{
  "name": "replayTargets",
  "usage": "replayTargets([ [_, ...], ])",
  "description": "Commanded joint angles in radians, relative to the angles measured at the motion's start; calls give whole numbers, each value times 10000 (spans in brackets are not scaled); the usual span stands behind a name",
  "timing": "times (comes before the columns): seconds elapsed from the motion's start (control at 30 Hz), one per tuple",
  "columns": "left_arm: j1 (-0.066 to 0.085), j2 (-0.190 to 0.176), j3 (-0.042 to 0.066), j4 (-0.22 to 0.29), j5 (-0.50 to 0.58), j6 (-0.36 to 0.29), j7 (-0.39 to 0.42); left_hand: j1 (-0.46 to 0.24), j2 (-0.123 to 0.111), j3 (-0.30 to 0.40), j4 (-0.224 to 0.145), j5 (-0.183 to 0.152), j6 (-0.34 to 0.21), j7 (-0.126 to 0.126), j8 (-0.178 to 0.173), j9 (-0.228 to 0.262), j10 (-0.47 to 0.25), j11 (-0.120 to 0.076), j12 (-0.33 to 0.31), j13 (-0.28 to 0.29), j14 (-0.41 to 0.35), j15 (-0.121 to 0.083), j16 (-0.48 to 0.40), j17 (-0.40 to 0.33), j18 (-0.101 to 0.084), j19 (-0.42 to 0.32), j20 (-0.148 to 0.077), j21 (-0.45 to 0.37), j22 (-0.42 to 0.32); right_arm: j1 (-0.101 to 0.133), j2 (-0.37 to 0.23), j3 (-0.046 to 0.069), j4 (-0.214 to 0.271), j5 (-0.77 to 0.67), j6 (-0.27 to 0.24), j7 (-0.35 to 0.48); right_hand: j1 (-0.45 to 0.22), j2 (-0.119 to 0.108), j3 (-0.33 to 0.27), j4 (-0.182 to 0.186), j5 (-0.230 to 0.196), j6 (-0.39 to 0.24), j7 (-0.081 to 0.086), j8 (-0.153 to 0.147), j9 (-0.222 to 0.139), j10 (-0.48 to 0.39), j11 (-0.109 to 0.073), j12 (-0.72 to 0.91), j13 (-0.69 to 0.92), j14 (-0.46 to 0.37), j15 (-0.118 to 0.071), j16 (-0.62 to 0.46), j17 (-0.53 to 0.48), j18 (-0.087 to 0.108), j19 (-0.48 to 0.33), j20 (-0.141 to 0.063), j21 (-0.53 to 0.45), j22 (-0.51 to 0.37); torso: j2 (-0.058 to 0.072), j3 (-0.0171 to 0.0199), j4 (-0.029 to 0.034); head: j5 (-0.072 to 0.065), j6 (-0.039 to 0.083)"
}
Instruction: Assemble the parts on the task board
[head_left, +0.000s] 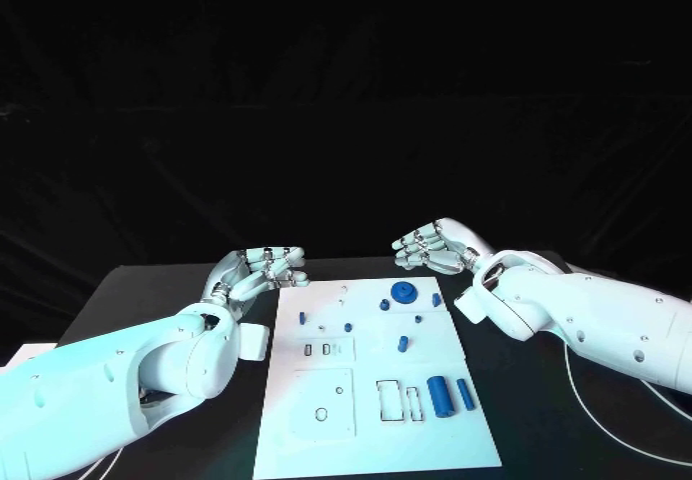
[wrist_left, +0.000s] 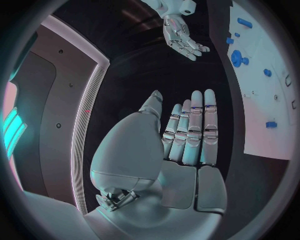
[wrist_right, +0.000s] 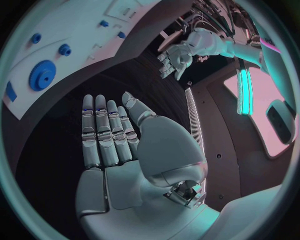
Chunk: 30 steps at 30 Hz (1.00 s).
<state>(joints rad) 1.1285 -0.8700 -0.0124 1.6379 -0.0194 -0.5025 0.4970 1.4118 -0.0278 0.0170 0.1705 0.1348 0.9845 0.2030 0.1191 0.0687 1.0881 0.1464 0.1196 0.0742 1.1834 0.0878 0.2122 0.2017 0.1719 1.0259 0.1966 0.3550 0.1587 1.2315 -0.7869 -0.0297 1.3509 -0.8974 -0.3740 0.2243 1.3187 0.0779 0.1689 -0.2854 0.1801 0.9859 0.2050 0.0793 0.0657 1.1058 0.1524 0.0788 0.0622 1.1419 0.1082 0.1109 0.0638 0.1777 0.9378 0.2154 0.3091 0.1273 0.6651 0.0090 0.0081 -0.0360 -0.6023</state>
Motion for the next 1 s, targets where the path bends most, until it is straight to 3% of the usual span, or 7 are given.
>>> replayTargets([
  [0.03, 24, -82, 29, 305, -137, 400, -169, 50, 81, 1, -53, -64, 85, 16, -48, -2, 40, 0, -61, 13, 69, 22, 44, 11, 117, 64, 20, 46, 10, 60, 70, 28, 9, -3895, 426, -1559, -16, -438, 199, 13, -100, 566, -202, -107, 22, 794, -319, -143, 22, 1419, -479, 219, 31, 29, 1297, -632, 1533, 762, 312, 2, 53, -84, 59],
  [0.17, 40, -201, 75, 737, -141, 472, -237, 47, 73, -13, -63, -65, 86, 18, -66, -4, 42, 4, -85, 11, 44, 29, 14, 30, 109, 62, 17, 45, 10, 200, 185, 55, 133, -6144, 922, -2521, -166, -601, 167, 71, -110, 692, -380, -120, 19, 954, -496, -154, 25, 2453, -771, 537, 88, 51, 1763, -887, 2526, 1326, 543, 8, 104, -142, 151],
  [0.23, 47, -236, 94, 895, -141, 485, -258, 45, 72, -18, -67, -66, 85, 20, -74, -6, 39, 7, -96, 9, 36, 31, 3, 37, 107, 60, 16, 43, 9, 268, 237, 60, 188, -6876, 1141, -2837, -244, -677, 114, 116, -122, 754, -484, -114, 23, 966, -615, -160, 23, 3682, -1016, 1280, 472, 79, 1945, -1045, 2878, 1525, 625, 10, 127, -174, 183],
  [0.27, 51, -251, 105, 976, -142, 493, -271, 45, 72, -19, -68, -66, 84, 21, -76, -6, 38, 8, -98, 9, 34, 31, 1, 39, 106, 60, 16, 43, 9, 309, 269, 62, 213, -7241, 1257, -2983, -275, -655, 133, 153, -93, 799, -555, -114, 23, 996, -624, -154, 26, 3718, -1109, 1639, 698, 48, 2039, -1118, 3106, 1657, 672, 12, 141, -189, 191],
  [0.53, 59, -291, 134, 1239, -142, 513, -325, 36, 65, -38, -81, -67, 70, 36, -110, -11, 21, 21, -141, 2, 15, 41, -32, 68, 99, 55, 17, 39, 7, 464, 410, 68, 335, -8548, 1934, -3445, -488, -839, 332, 325, -89, 869, -678, -152, 8, 740, -706, -138, 31, 3602, -1220, 4027, 2378, 30, 1980, -1261, 4581, 2590, 905, -5, 224, -262, 230],
  [0.87, 60, -295, 140, 1292, -142, 513, -379, 13, 56, -75, -99, -68, 44, 77, -165, -17, -8, 51, -208, -6, 2, 59, -75, 122, 91, 48, 23, 34, 4, 508, 513, 68, 375, -9013, 2725, -3399, -534, -965, 667, 563, -83, 901, -726, -145, 13, 535, -750, -146, 24, 3448, -1189, 5560, 3584, 45, 1656, -1245, 5817, 3438, 1099, -37, 291, -328, 245],
  [1.0, 60, -302, 141, 1299, -142, 518, -391, 11, 54, -80, -102, -68, 41, 83, -172, -18, -11, 55, -216, -7, 1, 62, -80, 129, 90, 48, 24, 33, 4, 510, 561, 68, 330, -9043, 2927, -3338, -517, -963, 803, 649, -70, 945, -744, -136, 18, 548, -764, -135, 24, 3438, -1190, 6249, 4250, -53, 1835, -1241, 6516, 4270, 1147, -47, 308, -351, 254],
])
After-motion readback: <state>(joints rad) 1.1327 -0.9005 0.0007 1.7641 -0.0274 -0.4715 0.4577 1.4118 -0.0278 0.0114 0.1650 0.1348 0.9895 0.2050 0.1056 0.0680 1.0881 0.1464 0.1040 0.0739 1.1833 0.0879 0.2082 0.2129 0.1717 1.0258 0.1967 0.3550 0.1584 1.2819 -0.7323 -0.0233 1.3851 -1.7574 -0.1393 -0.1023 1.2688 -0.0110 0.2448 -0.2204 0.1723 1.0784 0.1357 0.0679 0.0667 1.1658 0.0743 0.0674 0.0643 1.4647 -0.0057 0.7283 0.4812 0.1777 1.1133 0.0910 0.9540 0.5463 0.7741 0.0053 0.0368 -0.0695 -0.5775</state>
